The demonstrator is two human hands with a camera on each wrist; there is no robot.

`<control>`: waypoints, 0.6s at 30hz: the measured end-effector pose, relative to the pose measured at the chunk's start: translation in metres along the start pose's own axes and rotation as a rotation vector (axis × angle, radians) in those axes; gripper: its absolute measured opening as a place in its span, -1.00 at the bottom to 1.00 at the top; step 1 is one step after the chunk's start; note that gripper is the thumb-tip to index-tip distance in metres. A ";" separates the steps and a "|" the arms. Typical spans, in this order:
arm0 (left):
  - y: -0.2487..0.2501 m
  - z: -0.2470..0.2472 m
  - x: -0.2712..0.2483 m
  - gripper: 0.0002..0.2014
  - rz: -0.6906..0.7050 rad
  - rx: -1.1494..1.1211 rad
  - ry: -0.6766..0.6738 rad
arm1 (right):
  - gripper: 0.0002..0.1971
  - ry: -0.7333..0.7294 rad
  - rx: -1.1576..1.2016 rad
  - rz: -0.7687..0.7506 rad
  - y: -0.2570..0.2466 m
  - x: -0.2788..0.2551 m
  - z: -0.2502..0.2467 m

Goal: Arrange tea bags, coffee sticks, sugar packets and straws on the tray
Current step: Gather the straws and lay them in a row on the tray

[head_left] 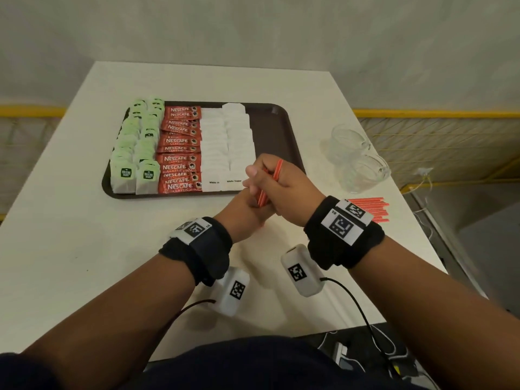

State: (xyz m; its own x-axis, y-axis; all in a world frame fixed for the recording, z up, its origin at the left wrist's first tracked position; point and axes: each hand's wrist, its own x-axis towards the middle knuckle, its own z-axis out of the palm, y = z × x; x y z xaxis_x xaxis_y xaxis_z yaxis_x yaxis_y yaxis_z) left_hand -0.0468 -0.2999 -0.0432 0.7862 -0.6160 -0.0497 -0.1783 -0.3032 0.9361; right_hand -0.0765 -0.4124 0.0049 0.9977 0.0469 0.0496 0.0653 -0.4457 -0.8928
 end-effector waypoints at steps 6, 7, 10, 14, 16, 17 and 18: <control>-0.012 0.002 0.006 -0.90 -0.052 0.032 0.010 | -0.70 0.039 -0.152 -0.038 0.004 -0.001 0.003; -0.014 0.001 0.007 -0.88 -0.061 0.008 0.029 | -0.58 0.072 -0.159 -0.078 0.003 -0.002 0.000; -0.011 -0.001 0.007 -0.81 -0.096 -0.056 0.068 | -0.45 0.051 -0.327 -0.215 0.001 -0.007 -0.013; -0.008 -0.002 0.006 -0.83 -0.073 -0.027 0.056 | -0.43 -0.187 -0.626 -0.197 0.011 -0.012 -0.016; -0.011 -0.001 0.007 -0.79 -0.067 -0.030 0.059 | -0.43 -0.180 -0.646 -0.191 0.016 -0.012 -0.016; -0.011 0.000 0.007 -0.79 -0.069 -0.042 0.060 | -0.44 -0.142 -0.640 -0.201 0.016 -0.013 -0.016; -0.007 0.000 0.006 -0.80 -0.093 -0.034 0.051 | -0.45 -0.105 -0.635 -0.207 0.015 -0.012 -0.017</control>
State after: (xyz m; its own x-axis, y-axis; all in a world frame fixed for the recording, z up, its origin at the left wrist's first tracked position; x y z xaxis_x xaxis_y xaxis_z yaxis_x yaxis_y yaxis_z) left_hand -0.0406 -0.3017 -0.0503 0.8276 -0.5482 -0.1205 -0.0833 -0.3322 0.9395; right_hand -0.0874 -0.4344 -0.0012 0.9581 0.2604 0.1193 0.2863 -0.8553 -0.4319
